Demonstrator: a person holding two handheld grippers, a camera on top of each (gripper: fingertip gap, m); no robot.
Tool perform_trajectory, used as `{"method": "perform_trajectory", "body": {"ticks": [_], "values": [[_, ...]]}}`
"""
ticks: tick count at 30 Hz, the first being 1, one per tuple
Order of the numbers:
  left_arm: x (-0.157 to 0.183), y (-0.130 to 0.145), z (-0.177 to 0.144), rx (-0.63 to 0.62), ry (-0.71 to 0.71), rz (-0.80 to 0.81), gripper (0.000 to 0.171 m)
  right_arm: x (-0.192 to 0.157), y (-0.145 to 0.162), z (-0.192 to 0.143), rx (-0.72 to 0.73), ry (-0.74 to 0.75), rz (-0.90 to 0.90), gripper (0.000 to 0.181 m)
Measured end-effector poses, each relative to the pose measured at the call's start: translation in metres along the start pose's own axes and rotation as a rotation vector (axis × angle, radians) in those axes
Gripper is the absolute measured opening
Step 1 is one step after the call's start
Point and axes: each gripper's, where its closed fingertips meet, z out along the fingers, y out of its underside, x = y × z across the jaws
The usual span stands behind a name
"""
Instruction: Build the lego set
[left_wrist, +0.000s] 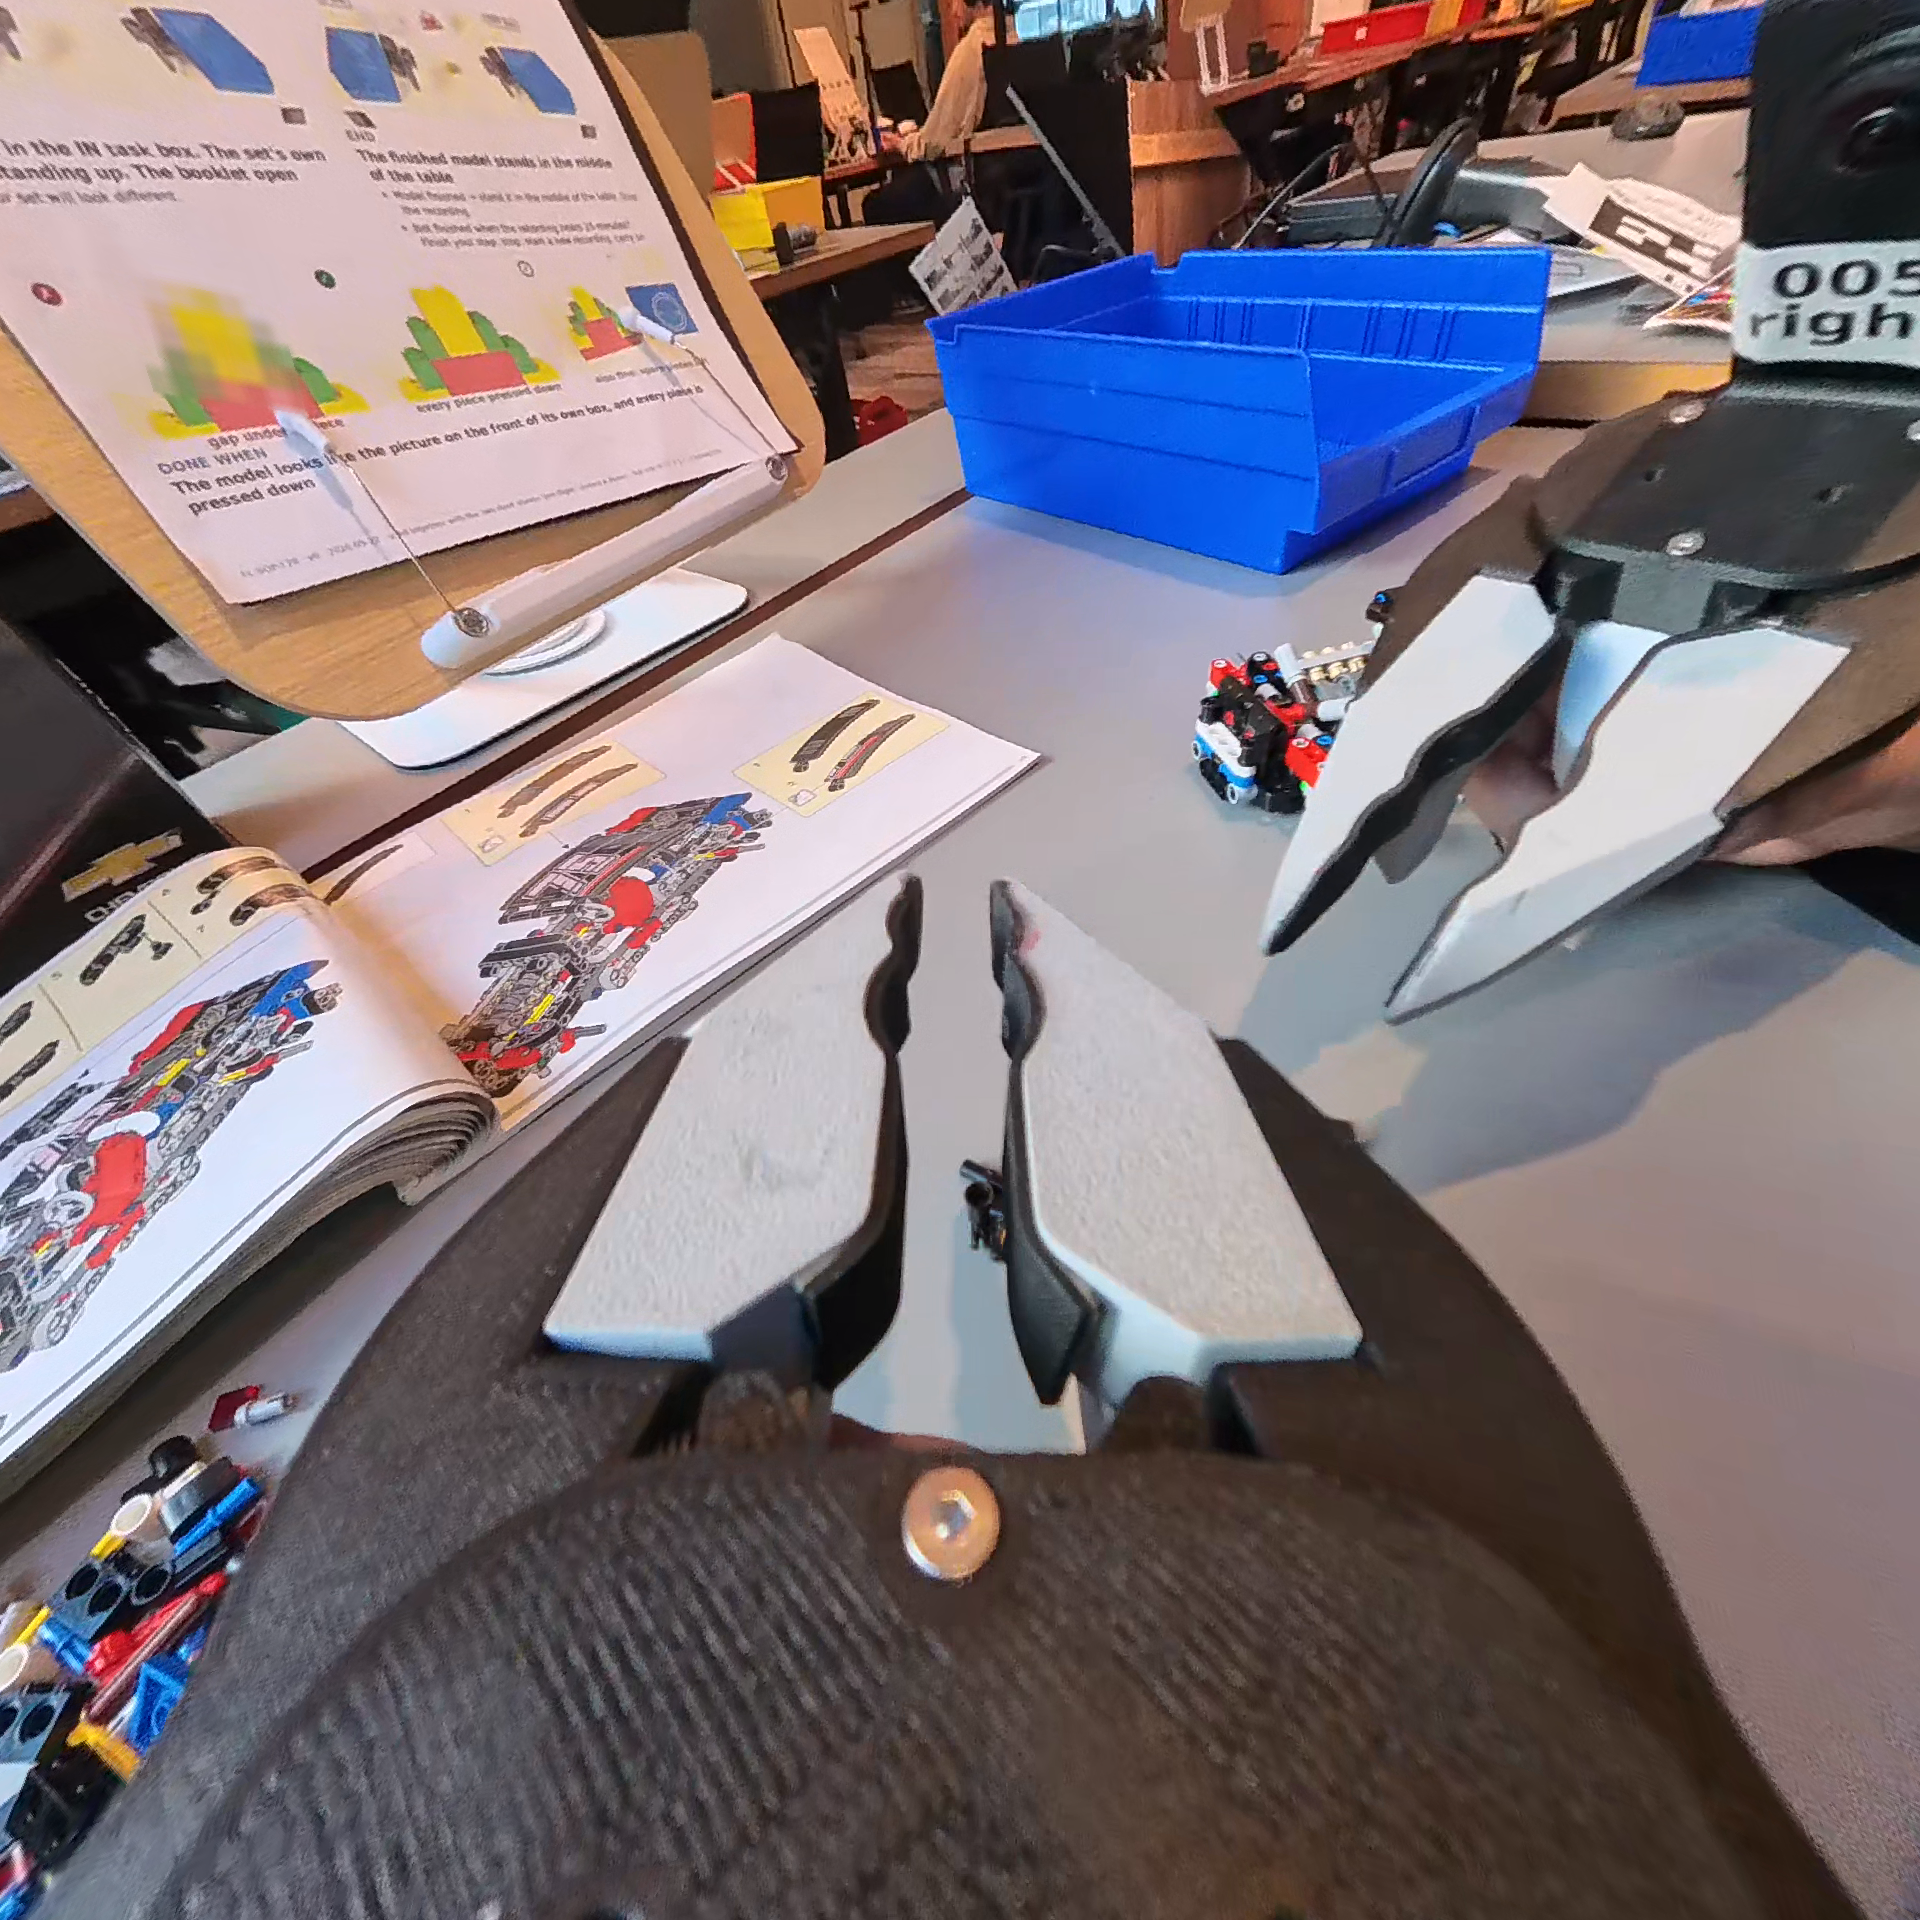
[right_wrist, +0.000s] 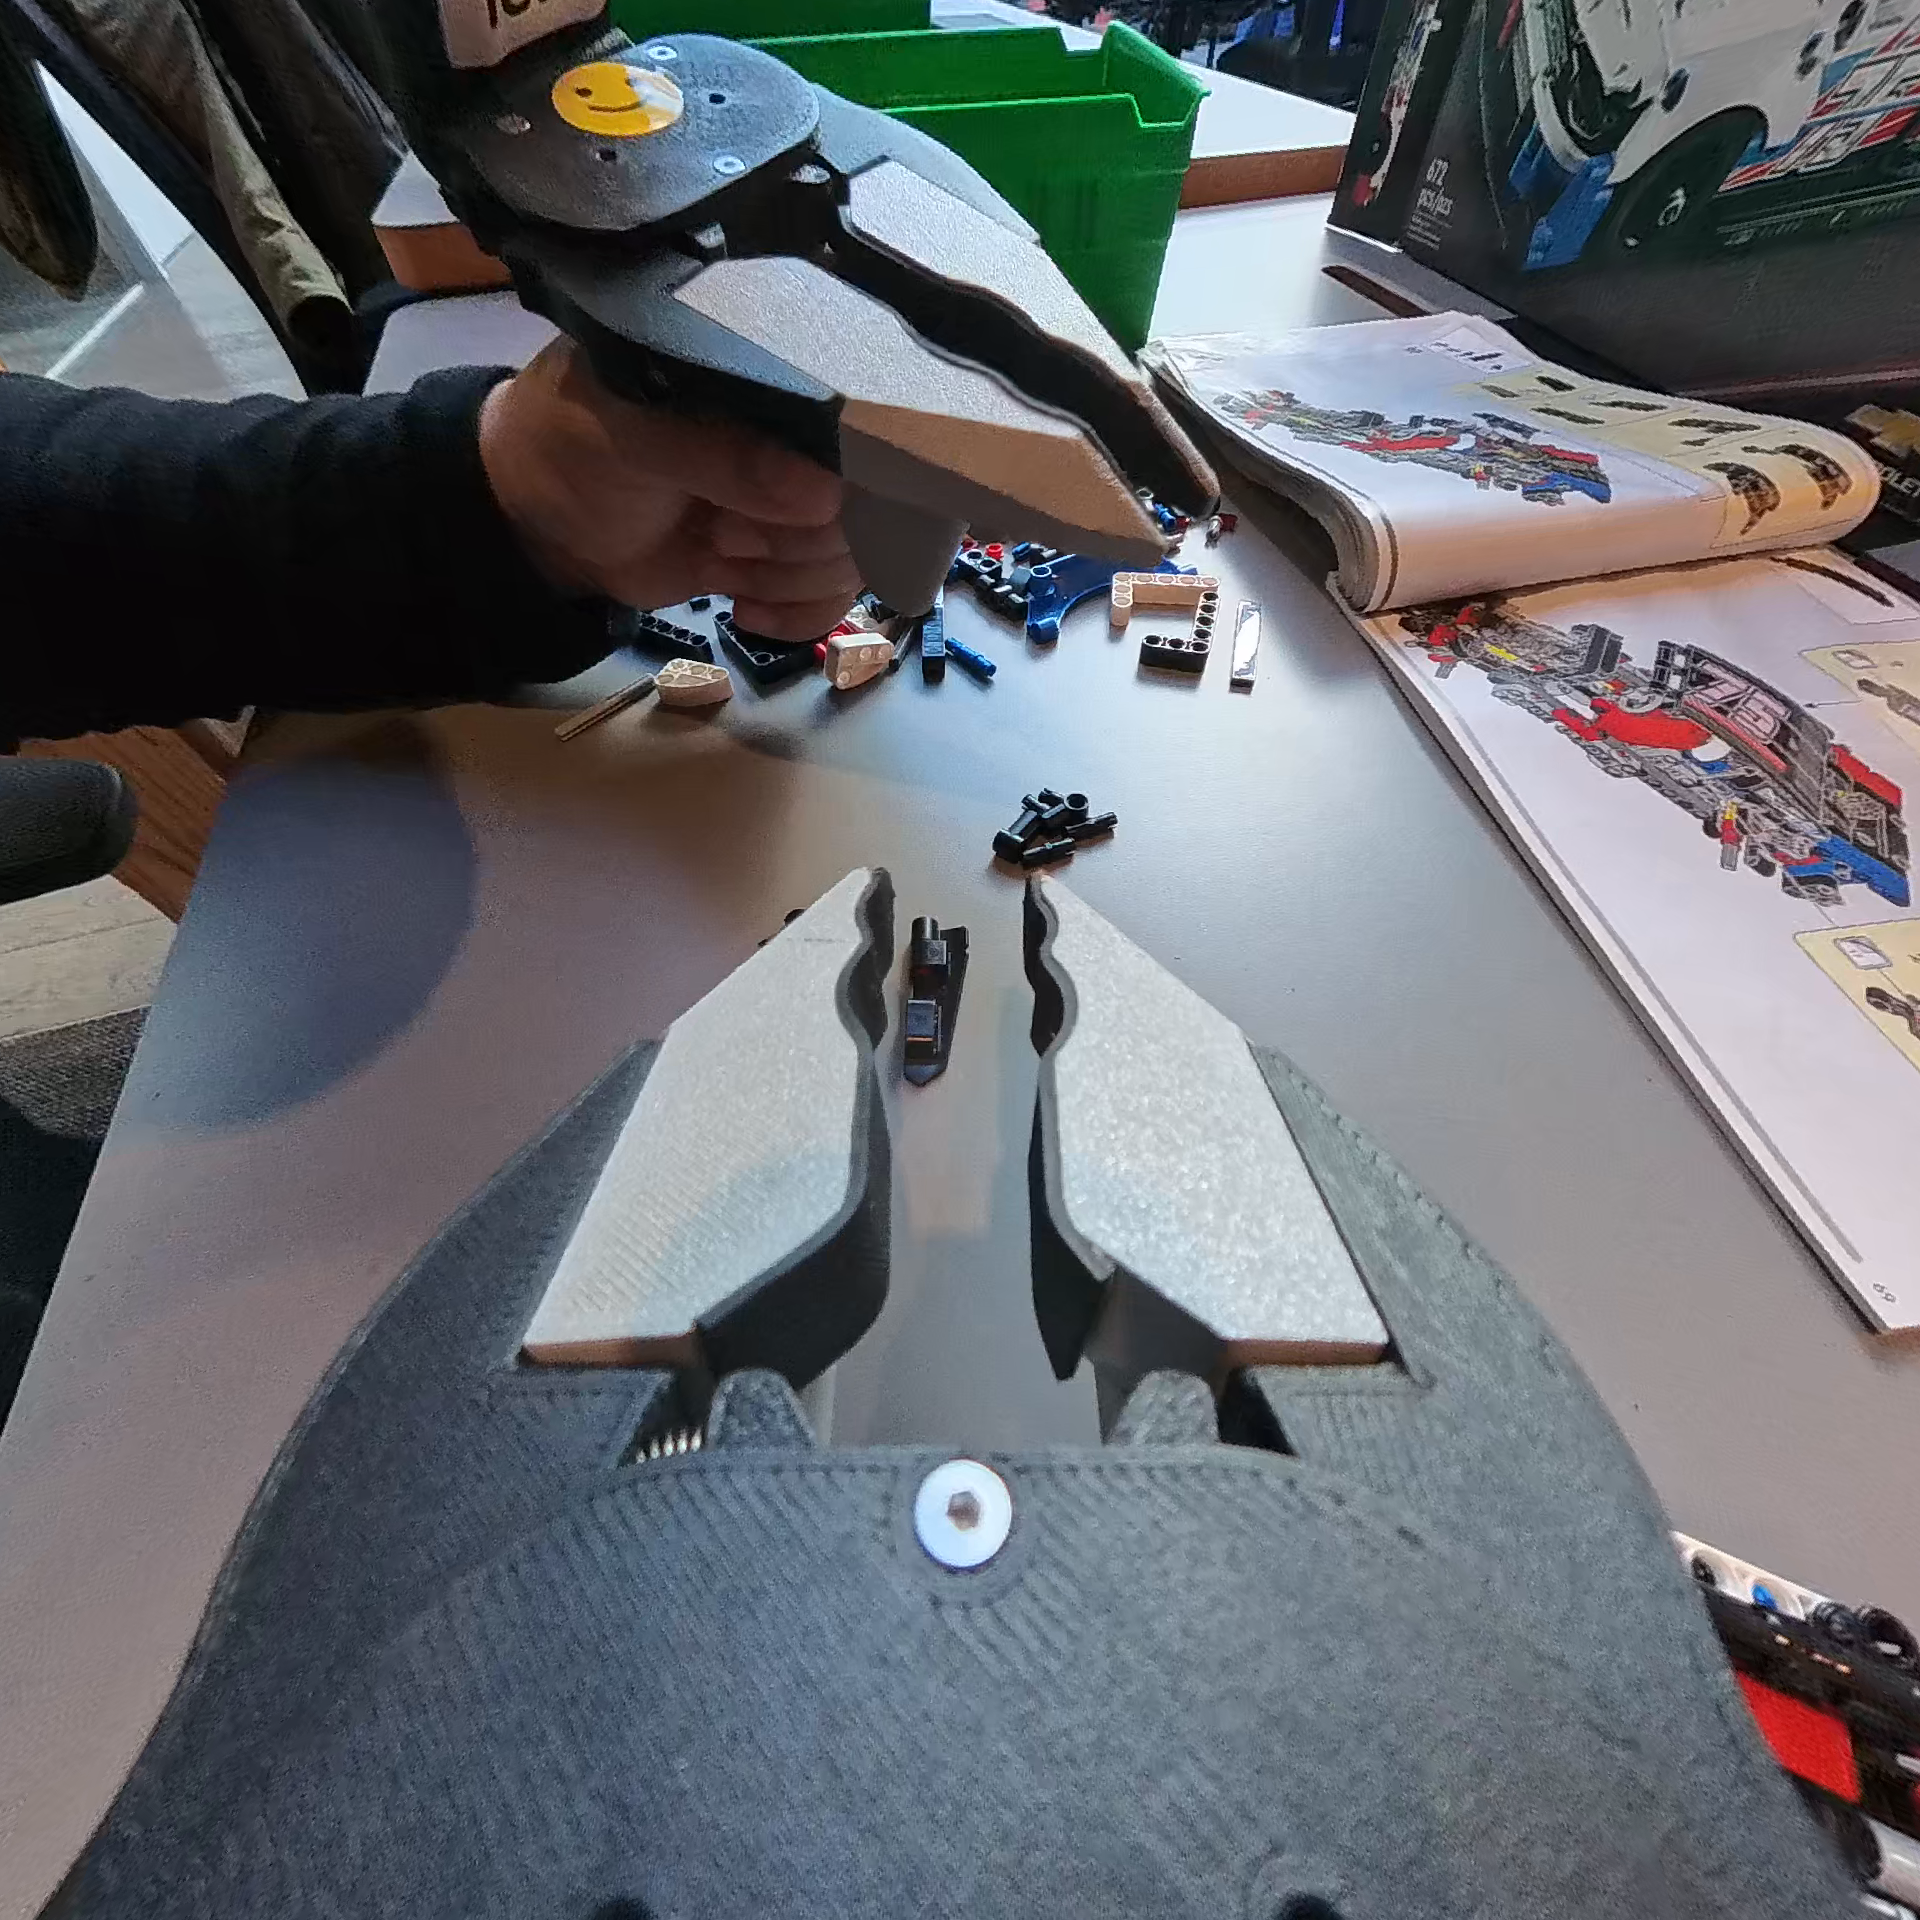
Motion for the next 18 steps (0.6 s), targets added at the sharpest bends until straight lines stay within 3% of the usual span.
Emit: {"method": "perform_trajectory", "body": {"ticks": [11, 15, 18], "values": [[0.005, 0.002, 0.003, -0.015, 0.004, 0.021, 0.014, -0.001, 0.001, 0.001, -0.011, -0.011, -0.001, 0.018], [-0.005, 0.003, 0.001, -0.035, -0.055, 0.015, 0.023, -0.003, 0.001, 0.002, -0.013, -0.019, -0.003, 0.019], [-0.022, -0.012, -0.009, 0.044, -0.12, -0.046, 0.026, -0.003, 0.0, 0.0, -0.006, -0.022, 0.001, 0.019]]}}
